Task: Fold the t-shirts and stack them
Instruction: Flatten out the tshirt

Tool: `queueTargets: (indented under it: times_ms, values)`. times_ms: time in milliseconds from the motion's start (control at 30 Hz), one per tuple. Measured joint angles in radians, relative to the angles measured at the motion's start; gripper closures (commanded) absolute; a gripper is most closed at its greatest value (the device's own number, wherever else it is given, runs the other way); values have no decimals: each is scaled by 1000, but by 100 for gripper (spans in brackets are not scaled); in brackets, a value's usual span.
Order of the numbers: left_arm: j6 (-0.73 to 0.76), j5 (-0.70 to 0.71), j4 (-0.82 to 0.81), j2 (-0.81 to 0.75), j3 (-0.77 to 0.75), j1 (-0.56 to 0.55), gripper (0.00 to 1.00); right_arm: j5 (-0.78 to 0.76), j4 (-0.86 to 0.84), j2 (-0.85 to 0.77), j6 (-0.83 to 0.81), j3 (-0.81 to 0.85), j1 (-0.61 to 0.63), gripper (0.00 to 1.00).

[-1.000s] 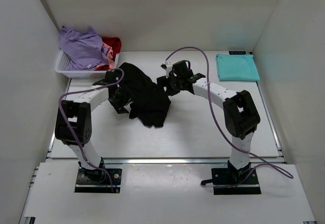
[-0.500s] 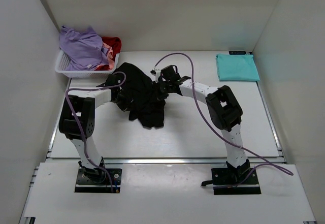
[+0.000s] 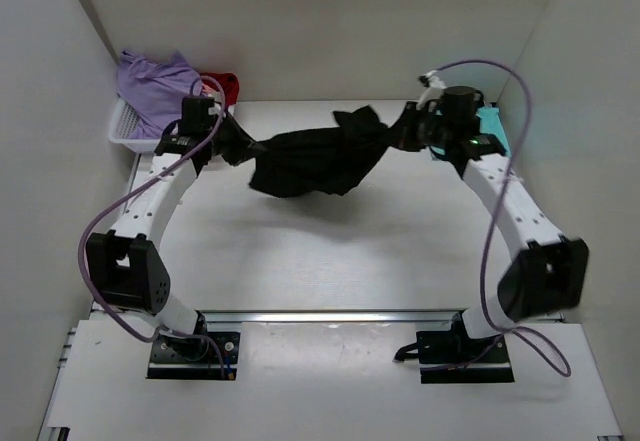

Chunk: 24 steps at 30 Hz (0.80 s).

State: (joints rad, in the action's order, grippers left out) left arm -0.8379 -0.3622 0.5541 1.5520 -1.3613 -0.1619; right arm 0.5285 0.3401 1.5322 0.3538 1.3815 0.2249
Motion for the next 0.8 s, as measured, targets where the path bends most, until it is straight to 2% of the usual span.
queueTargets:
  times_ms: [133, 233, 267, 333, 467, 500, 533, 700, 800]
  values:
    - [-16, -7, 8, -61, -7, 20, 100, -10, 18, -253, 10, -186, -51, 100]
    - [-8, 3, 32, -123, 58, 37, 100, 11, 77, -390, 19, -365, -55, 100]
    - [-3, 14, 49, -146, 93, 44, 100, 16, 95, -416, 22, -415, -62, 96]
    - [13, 39, 76, -195, 177, 51, 100, 16, 150, -466, 35, -526, -77, 79]
    - [37, 74, 127, -245, 353, 67, 100, 11, 271, -563, 42, -678, -83, 58]
    - [43, 79, 138, -247, 394, 74, 95, 11, 299, -589, 42, -695, -84, 52]
    - [51, 88, 149, -247, 426, 84, 85, 11, 319, -609, 39, -703, -89, 47]
    - [85, 112, 163, -231, 459, 135, 100, 29, 314, -618, 25, -707, -137, 43]
    - [98, 109, 145, -194, 431, 133, 100, 21, 278, -555, -5, -705, -90, 40]
